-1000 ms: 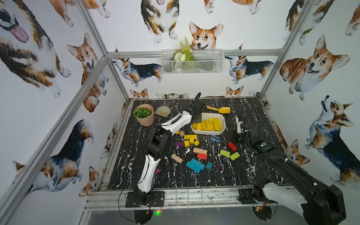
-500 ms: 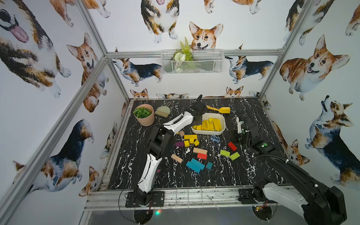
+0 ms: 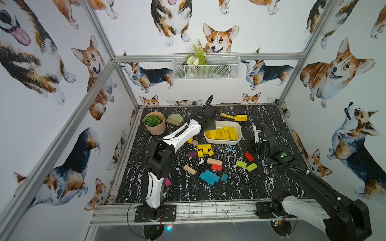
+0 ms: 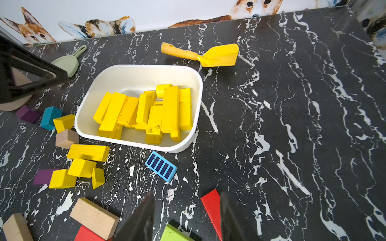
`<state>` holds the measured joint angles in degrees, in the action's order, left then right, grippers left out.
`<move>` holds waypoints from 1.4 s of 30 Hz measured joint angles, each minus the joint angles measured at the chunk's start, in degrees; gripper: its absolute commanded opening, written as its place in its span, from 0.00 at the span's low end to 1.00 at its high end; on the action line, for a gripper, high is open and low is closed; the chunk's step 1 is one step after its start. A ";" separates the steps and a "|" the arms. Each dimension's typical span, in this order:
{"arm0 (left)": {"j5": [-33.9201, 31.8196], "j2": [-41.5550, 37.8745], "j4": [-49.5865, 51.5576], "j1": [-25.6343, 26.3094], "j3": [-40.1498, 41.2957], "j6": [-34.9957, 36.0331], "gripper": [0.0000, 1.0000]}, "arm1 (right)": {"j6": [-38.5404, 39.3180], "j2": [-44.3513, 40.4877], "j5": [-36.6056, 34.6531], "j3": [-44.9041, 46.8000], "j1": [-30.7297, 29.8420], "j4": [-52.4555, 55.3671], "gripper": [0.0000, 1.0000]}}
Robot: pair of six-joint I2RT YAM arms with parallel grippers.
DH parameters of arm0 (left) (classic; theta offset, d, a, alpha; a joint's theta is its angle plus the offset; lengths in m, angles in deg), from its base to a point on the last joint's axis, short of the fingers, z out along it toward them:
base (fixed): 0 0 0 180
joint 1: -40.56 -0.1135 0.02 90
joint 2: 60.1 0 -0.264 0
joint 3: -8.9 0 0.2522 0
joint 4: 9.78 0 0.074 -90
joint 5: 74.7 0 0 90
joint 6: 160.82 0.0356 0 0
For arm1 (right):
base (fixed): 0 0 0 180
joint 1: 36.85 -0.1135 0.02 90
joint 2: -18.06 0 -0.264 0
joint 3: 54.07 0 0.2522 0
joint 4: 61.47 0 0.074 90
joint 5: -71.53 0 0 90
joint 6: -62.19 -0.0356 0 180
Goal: Pick out the yellow building blocks
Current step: Place the building block in the storage box, then pick up the building block from the center of the board.
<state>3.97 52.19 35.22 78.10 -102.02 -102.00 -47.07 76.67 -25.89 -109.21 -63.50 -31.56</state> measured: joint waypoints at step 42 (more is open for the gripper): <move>-8.33 -43.21 -17.18 -16.55 54.03 -18.95 0.34 | 4.02 60.00 1.42 -52.46 -29.31 17.20 0.57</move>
<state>-4.36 8.98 18.04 61.55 -47.99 -120.95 -43.05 136.67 -24.47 -161.67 -92.81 -14.36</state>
